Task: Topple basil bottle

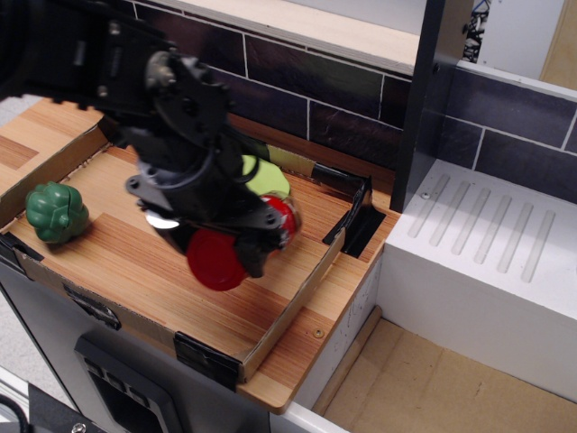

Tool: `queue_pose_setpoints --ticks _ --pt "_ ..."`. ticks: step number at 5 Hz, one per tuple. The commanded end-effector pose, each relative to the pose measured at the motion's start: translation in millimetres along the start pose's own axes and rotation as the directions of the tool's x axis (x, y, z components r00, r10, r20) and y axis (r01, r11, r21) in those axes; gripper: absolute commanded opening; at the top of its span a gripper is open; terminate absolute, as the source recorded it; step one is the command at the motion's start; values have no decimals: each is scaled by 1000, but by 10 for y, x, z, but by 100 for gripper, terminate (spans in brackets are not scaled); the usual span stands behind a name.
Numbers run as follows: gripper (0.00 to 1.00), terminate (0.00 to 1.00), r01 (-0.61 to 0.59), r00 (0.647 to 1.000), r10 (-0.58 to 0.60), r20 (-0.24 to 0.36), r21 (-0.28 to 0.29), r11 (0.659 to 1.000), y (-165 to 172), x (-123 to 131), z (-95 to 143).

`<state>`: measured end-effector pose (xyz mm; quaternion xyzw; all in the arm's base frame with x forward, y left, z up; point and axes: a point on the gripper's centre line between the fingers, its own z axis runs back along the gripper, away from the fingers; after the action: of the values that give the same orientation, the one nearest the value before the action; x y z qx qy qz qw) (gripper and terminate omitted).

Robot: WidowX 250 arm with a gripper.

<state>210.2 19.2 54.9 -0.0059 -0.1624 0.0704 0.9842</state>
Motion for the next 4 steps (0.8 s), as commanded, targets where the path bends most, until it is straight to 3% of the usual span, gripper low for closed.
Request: queue_pose_setpoints --ticks 1,2,3,4 --pt "0 0 54 998 -54 -25 12 998 152 -81 -23" --pt "0 0 66 997 -65 -42 20 998 174 -58 -83" --pt "100 0 81 992 -75 -105 46 996 185 -2 -157" --pt "100 0 62 989 -54 -139 49 997 152 48 -91"
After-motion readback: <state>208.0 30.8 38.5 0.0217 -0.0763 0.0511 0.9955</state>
